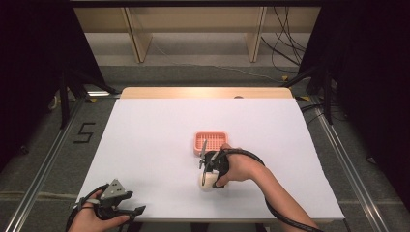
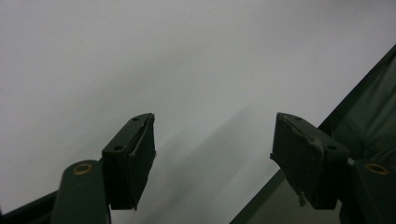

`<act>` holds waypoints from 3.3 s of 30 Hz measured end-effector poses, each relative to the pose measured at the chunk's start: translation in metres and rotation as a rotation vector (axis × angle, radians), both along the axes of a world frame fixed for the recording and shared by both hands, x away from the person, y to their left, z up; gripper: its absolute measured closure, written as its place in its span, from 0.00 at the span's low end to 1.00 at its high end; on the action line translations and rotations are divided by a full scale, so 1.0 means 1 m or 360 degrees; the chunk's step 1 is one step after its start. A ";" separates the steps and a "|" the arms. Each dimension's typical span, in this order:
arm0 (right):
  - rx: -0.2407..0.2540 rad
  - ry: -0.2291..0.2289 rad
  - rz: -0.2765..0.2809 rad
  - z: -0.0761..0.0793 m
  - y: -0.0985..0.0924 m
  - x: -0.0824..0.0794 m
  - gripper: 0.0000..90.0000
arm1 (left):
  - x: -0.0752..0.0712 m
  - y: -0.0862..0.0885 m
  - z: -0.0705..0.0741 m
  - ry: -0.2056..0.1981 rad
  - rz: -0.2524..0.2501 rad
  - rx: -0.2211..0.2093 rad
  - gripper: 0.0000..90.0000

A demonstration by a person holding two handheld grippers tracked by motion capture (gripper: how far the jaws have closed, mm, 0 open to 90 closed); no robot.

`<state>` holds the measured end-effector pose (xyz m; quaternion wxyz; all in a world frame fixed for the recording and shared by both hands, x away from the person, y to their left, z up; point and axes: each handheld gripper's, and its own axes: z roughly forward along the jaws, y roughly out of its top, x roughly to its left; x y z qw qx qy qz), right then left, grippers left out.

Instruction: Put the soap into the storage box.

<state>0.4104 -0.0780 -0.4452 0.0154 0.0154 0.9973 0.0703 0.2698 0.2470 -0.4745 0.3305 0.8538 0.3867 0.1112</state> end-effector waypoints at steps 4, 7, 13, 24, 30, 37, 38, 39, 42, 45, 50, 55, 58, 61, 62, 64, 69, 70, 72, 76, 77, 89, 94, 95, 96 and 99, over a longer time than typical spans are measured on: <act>-0.0055 0.0041 -0.0116 0.000 0.003 -0.005 0.38 | 0.000 0.000 0.000 -0.0004 -0.0003 -0.0003 0.33; -0.0033 0.0038 -0.0071 -0.003 0.004 -0.002 0.38 | -0.001 -0.001 -0.001 0.0013 0.0011 -0.0021 0.33; -0.0039 0.0057 -0.0067 -0.005 0.006 -0.001 0.38 | 0.000 0.000 0.000 -0.0002 -0.0003 -0.0006 0.33; -0.0045 0.0067 0.0037 -0.013 0.010 0.002 0.41 | -0.001 -0.001 -0.001 0.0015 0.0007 -0.0022 0.33; -0.0081 0.0084 0.0013 -0.014 0.011 0.001 0.43 | -0.001 -0.001 -0.001 0.0011 0.0013 -0.0013 0.33; -0.0135 0.0095 -0.0076 -0.012 0.013 -0.004 0.45 | -0.001 -0.002 -0.001 0.0009 0.0014 -0.0013 0.33; -0.0140 0.0087 -0.0072 -0.011 0.013 -0.004 0.46 | -0.001 -0.002 -0.001 0.0009 0.0015 -0.0014 0.33; -0.0138 0.0080 -0.0064 -0.011 0.013 -0.004 0.46 | -0.001 -0.002 -0.002 0.0008 0.0015 -0.0014 0.33; -0.0124 0.0062 -0.0043 -0.012 0.012 -0.003 0.50 | -0.001 -0.002 -0.001 0.0008 0.0002 -0.0020 0.34; -0.0124 0.0049 -0.0046 -0.011 0.012 -0.003 0.54 | -0.001 -0.002 -0.001 0.0007 0.0000 -0.0019 0.34; -0.0121 0.0050 -0.0033 -0.011 0.012 -0.002 0.55 | -0.001 -0.002 -0.001 0.0011 0.0008 -0.0014 0.34; -0.0102 0.0053 -0.0066 -0.011 0.011 -0.002 0.55 | -0.001 -0.002 -0.001 0.0002 0.0011 -0.0007 0.34; -0.0053 0.0035 -0.0013 -0.012 0.011 0.000 0.56 | -0.001 -0.002 -0.001 0.0010 0.0003 -0.0025 0.34; -0.0079 0.0048 -0.0071 -0.011 0.010 -0.001 0.56 | -0.001 -0.002 -0.001 0.0009 0.0003 -0.0025 0.34; -0.0077 0.0062 -0.0070 -0.011 0.009 -0.001 0.56 | -0.001 -0.002 -0.001 0.0010 0.0004 -0.0025 0.33; -0.0071 0.0047 -0.0044 -0.011 0.009 0.000 0.56 | -0.001 -0.002 -0.001 0.0007 0.0007 -0.0010 0.34; -0.0047 0.0045 -0.0027 -0.011 0.008 0.001 0.56 | -0.001 -0.002 -0.001 0.0009 0.0002 -0.0024 0.34; -0.0016 0.0038 0.0014 -0.012 0.008 0.003 0.56 | -0.001 -0.002 -0.001 0.0008 0.0002 -0.0023 0.34; -0.0018 0.0049 -0.0017 -0.012 0.007 0.001 0.56 | -0.001 -0.002 -0.001 0.0009 0.0000 -0.0022 0.34; -0.0059 0.0070 -0.0079 -0.010 0.006 -0.001 0.56 | -0.001 -0.001 -0.001 0.0000 -0.0011 -0.0010 0.34; -0.0049 0.0051 -0.0053 -0.010 0.005 0.000 0.56 | -0.001 -0.001 -0.001 0.0000 -0.0010 -0.0011 0.34; 0.0020 0.0053 -0.0108 -0.004 -0.002 -0.002 0.56 | 0.000 -0.001 -0.001 0.0018 -0.0002 -0.0007 0.34; -0.0007 0.0014 -0.0059 0.002 -0.006 0.002 0.56 | 0.000 -0.002 -0.001 -0.0004 -0.0013 0.0001 0.34; 0.0002 0.0010 -0.0049 0.002 -0.007 0.003 0.56 | 0.000 -0.001 -0.001 -0.0005 -0.0013 -0.0001 0.34; 0.0005 0.0021 -0.0094 0.003 -0.007 0.002 0.56 | 0.000 -0.001 -0.001 -0.0008 -0.0010 -0.0003 0.34; 0.0042 0.0012 -0.0043 0.004 -0.006 0.004 0.56 | 0.000 -0.001 -0.001 0.0019 0.0004 -0.0007 0.34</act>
